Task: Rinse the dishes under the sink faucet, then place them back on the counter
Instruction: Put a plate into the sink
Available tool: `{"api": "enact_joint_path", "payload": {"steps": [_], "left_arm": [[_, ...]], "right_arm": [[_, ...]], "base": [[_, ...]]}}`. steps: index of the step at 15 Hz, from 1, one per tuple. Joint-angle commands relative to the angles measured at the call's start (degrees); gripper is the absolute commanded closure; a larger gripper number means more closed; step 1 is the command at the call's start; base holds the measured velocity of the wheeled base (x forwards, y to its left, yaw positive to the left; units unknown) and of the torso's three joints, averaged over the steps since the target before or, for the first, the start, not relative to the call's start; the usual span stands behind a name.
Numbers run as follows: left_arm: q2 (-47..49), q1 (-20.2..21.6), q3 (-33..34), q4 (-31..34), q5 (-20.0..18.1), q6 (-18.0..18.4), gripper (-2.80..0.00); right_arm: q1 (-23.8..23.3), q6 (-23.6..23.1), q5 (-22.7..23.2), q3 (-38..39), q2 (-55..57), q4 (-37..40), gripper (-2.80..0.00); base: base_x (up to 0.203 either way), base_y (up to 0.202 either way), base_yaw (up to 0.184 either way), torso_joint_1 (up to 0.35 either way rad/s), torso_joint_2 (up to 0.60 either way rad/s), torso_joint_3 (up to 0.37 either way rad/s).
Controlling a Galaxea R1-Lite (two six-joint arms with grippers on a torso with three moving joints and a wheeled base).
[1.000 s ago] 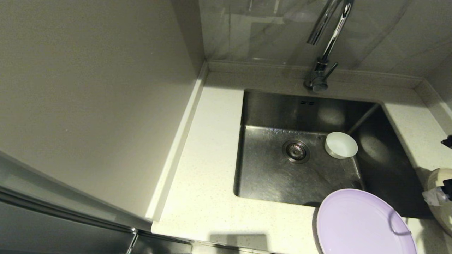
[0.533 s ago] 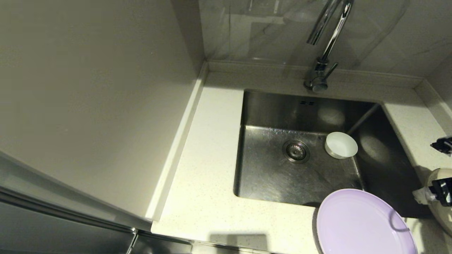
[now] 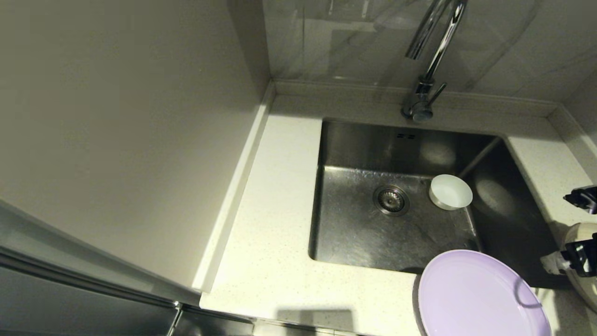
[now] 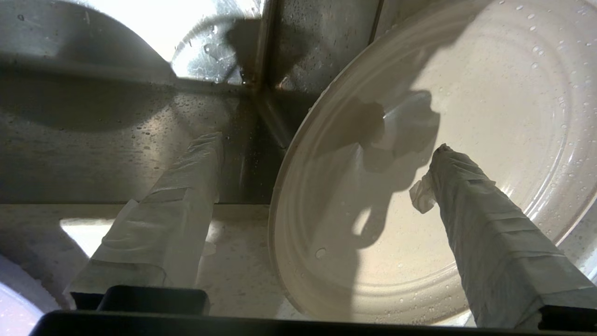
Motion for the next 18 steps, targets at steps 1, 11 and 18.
{"api": "enact_joint_path", "payload": {"steps": [1, 11, 18], "left_arm": [[-0.18, 0.0, 0.0, -0.02, 0.03, -0.01, 0.0], [-0.25, 0.0, 0.0, -0.02, 0.03, -0.01, 0.0], [-0.18, 0.0, 0.0, -0.02, 0.03, -0.01, 0.0]], "right_arm": [[-0.02, -0.12, 0.0, 0.17, 0.27, 0.09, -2.8], [-0.09, -2.76, 0.08, 1.68, -0.07, 0.09, -2.8], [-0.62, -2.67, 0.08, 1.87, 0.36, 0.26, -2.8]], "base": [[0.0, 0.0, 0.0, 0.0, 0.0, 0.0], [0.0, 0.0, 0.0, 0.0, 0.0, 0.0], [0.0, 0.0, 0.0, 0.0, 0.0, 0.0]]}}
